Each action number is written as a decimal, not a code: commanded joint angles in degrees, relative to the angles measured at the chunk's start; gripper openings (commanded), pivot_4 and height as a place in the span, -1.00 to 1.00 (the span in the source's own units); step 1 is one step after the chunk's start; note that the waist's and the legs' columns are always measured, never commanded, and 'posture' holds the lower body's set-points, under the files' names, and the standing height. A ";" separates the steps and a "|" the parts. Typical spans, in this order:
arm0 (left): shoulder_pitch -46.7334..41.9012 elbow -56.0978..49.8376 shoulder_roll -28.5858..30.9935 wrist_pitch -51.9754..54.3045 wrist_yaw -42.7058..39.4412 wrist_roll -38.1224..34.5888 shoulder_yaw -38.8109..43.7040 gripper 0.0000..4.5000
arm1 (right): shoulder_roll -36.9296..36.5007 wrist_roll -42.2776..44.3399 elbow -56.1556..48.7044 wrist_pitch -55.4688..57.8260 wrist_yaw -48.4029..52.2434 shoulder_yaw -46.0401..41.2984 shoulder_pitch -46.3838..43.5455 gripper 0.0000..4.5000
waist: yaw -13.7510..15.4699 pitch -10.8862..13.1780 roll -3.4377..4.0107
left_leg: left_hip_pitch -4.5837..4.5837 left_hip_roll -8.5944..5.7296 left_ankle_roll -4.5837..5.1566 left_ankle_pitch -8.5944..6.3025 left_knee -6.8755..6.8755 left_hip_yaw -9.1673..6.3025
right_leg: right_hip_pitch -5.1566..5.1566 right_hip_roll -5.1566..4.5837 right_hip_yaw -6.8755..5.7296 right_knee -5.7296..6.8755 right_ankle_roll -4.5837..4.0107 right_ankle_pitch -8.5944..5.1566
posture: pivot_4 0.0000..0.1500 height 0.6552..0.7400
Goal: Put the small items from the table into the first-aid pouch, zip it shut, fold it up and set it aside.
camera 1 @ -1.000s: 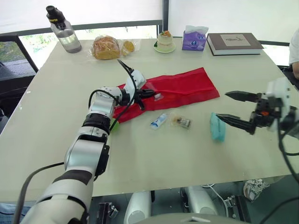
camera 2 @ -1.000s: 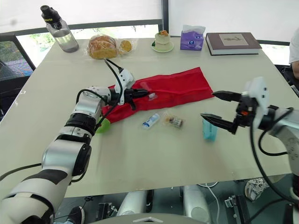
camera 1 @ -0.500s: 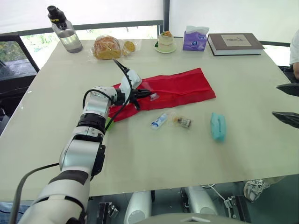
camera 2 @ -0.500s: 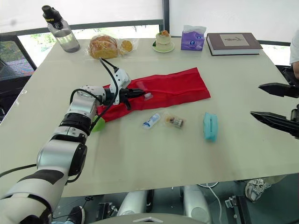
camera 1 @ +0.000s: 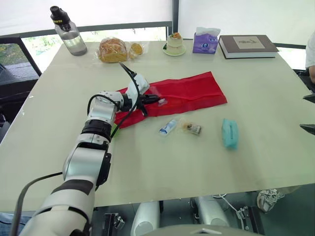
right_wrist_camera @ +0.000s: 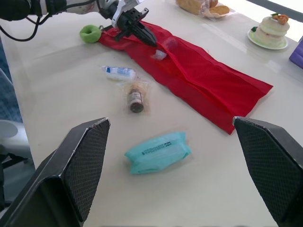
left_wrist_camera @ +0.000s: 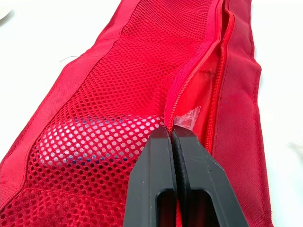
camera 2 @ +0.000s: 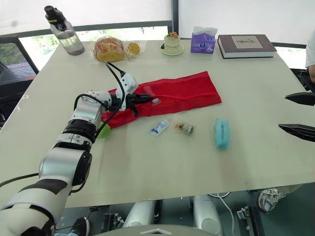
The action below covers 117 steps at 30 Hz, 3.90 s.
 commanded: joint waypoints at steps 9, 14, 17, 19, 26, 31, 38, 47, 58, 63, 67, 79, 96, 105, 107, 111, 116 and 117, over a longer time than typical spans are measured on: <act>-1.09 -0.62 -0.38 -1.06 0.33 0.43 0.37 -1.00 | 11.72 -8.72 -10.12 -0.36 -14.97 31.99 -20.51 0.97 | -0.03 0.05 0.07 | -0.06 0.01 0.00 0.00 0.00 -0.01 | -0.05 0.01 0.01 0.00 -0.01 0.01 | 1.00 1.00; -1.10 -0.48 -0.29 -1.43 0.31 0.74 0.32 -1.00 | 19.20 -18.69 -5.98 -2.48 -18.54 45.07 -30.59 0.97 | -0.02 0.06 0.08 | -0.06 0.03 0.00 0.00 0.12 -0.03 | -0.04 0.03 -0.03 0.04 -0.01 0.01 | 1.00 1.00; -1.03 -0.49 -0.15 -1.62 0.18 0.78 0.26 -1.00 | 23.05 -24.78 -2.50 -5.73 -19.09 51.52 -35.04 0.97 | 0.11 0.06 0.08 | -0.10 0.02 0.00 0.00 0.11 -0.09 | -0.06 0.02 -0.10 0.05 -0.02 0.01 | 1.00 1.00; -0.99 -0.42 -0.10 -1.78 0.18 0.82 0.21 -1.00 | 26.41 -28.05 -0.03 -6.46 -20.13 55.09 -38.16 0.97 | 0.01 0.06 0.08 | -0.10 0.02 0.00 0.00 0.11 -0.05 | -0.07 0.01 -0.08 0.05 -0.02 0.01 | 1.00 1.00; -0.85 -0.39 -0.44 -2.43 0.42 0.98 0.01 -1.00 | 34.15 -39.78 9.68 -11.14 -20.52 65.74 -45.92 0.97 | -0.05 0.06 0.08 | -0.08 0.01 0.00 0.00 0.14 -0.07 | -0.07 0.00 -0.11 0.11 -0.03 0.02 | 1.00 1.00; -0.54 -0.63 -0.87 -2.69 0.58 0.91 0.01 -1.00 | 37.58 -45.41 14.89 -14.93 -18.43 70.44 -50.20 0.97 | 0.01 0.07 0.09 | -0.10 0.01 -0.01 0.00 0.14 -0.11 | -0.08 0.00 -0.14 0.13 -0.03 0.02 | 1.00 1.00; 0.25 -0.71 -1.19 -3.21 0.78 0.91 0.04 -1.00 | 41.82 -50.16 23.28 -21.52 -15.86 73.23 -53.49 0.97 | -0.05 0.07 0.10 | -0.08 0.01 -0.01 0.00 0.14 -0.13 | -0.07 0.00 -0.16 0.16 -0.03 0.02 | 1.00 1.00; -0.04 -0.26 -0.76 -3.33 1.25 0.55 0.64 -1.00 | 45.79 -55.03 31.61 -25.82 -17.83 73.03 -53.02 0.87 | -0.06 0.07 0.11 | -0.08 0.00 -0.01 0.01 0.14 -0.15 | -0.08 -0.01 -0.18 0.21 -0.04 0.03 | 1.00 1.00; -0.66 0.88 -0.54 -3.49 1.83 0.40 1.04 -1.00 | 45.50 -52.45 26.88 -20.12 -15.31 68.43 -52.35 -0.98 | -0.16 0.08 0.12 | -0.06 0.00 -0.01 0.01 0.14 -0.17 | -0.08 -0.01 -0.19 0.26 -0.04 0.02 | 1.00 1.00; -0.70 1.03 -1.02 -3.65 1.82 0.38 1.07 -1.00 | 44.90 -52.06 23.58 -10.24 -17.97 64.09 -53.84 -0.99 | -0.15 0.08 0.12 | -0.06 0.00 -0.01 0.00 0.14 -0.20 | -0.09 -0.01 -0.21 0.33 -0.05 0.02 | 1.00 1.00; -0.61 0.66 -1.33 -3.45 1.79 0.16 1.15 -1.00 | 43.38 -52.63 24.26 -4.30 -21.39 61.00 -54.42 -0.99 | -0.11 0.08 0.12 | -0.06 0.00 -0.01 0.01 0.14 -0.19 | -0.09 -0.02 -0.22 0.34 -0.05 0.02 | 1.00 1.00; 0.29 -4.11 -4.23 0.11 1.40 -1.81 1.40 -1.00 | 42.67 -54.59 24.77 9.15 -35.05 57.25 -48.15 -0.99 | -0.15 0.08 0.12 | -0.08 -0.03 -0.01 0.01 0.13 -0.18 | -0.11 -0.03 -0.20 0.34 -0.05 0.02 | 1.00 1.00; 3.86 -12.01 -6.54 4.61 1.44 -2.43 0.36 -1.00 | 51.01 -53.90 28.88 16.52 -50.23 55.04 -50.57 -0.99 | -0.24 0.08 0.12 | -0.05 -0.04 -0.01 0.01 0.10 -0.17 | -0.12 -0.03 -0.18 0.38 -0.05 0.02 | 1.00 1.00; 5.44 -15.18 -7.54 6.35 1.76 -2.85 0.11 -1.00 | 56.37 -54.52 30.33 18.43 -54.16 56.06 -52.85 -0.99 | -0.20 0.08 0.12 | -0.06 -0.04 -0.01 0.01 0.10 -0.17 | -0.12 -0.04 -0.18 0.37 -0.05 0.02 | 1.00 1.00; 5.73 -15.72 -7.65 6.70 1.81 -2.93 0.11 -1.00 | 57.35 -53.56 30.23 18.78 -54.54 55.26 -53.10 -0.99 | -0.21 0.08 0.12 | -0.05 -0.04 -0.01 0.01 0.09 -0.18 | -0.13 -0.04 -0.18 0.37 -0.05 0.02 | 1.00 1.00; 6.03 -15.75 -7.51 6.81 1.85 -3.06 0.21 -1.00 | 58.05 -51.21 28.05 19.40 -53.60 53.93 -52.66 -0.99 | -0.19 0.08 0.12 | -0.05 -0.04 -0.01 0.01 0.07 -0.18 | -0.13 -0.04 -0.18 0.36 -0.05 0.02 | 1.00 1.00; 5.39 -14.16 -7.16 6.43 1.98 -3.17 0.49 -1.00 | 56.17 -48.75 23.68 21.27 -51.45 53.33 -50.62 0.13 | -0.19 0.08 0.13 | -0.05 -0.04 -0.01 0.01 0.07 -0.18 | -0.13 -0.04 -0.18 0.36 -0.05 0.02 | 1.00 1.00; 5.26 -13.88 -7.14 6.43 2.08 -3.23 0.62 -1.00 | 55.58 -48.11 22.47 21.71 -50.92 53.20 -49.80 0.33 | -0.16 0.09 0.13 | -0.05 -0.04 -0.01 0.01 0.06 -0.20 | -0.13 -0.04 -0.20 0.36 -0.05 0.02 | 1.00 1.00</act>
